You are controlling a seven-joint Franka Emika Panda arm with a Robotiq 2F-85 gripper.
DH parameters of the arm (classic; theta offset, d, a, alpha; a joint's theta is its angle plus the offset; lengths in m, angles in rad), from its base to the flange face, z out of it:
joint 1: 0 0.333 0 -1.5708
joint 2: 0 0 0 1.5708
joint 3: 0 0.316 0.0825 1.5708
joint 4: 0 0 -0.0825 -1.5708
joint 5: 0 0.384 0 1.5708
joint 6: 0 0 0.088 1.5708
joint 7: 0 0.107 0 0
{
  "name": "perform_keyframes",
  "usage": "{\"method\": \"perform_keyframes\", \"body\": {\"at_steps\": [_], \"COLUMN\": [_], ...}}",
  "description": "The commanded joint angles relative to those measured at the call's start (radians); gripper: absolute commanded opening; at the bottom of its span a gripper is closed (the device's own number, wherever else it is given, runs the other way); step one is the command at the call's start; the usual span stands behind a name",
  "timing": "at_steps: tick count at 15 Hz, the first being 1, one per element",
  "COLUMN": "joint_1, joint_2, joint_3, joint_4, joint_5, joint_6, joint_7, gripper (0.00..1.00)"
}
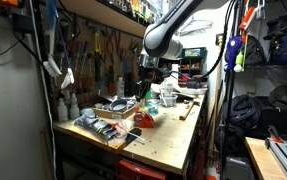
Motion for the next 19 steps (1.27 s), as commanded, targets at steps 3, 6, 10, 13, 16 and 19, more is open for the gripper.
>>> {"method": "perform_keyframes", "body": {"at_steps": [3,6,10,13,16,19], "joint_1": [-0.031,-0.026,-0.048,-0.1,-0.128,-0.107], "joint_2": [0.032,0.03,-0.056,-0.158,-0.287,-0.263], "joint_3": [0.038,0.026,0.025,0.02,-0.01,-0.052], "joint_4": [0.057,0.064,0.03,-0.007,-0.056,-0.002], "joint_5": [0.055,0.024,0.009,0.045,0.097,0.102], "joint_6": [-0.051,-0.035,-0.098,-0.285,-0.398,-0.438], "joint_7": [-0.003,0.021,-0.051,-0.285,-0.52,-0.553], "gripper": [0.3,0.88,1.0,1.0,1.0,1.0]}}
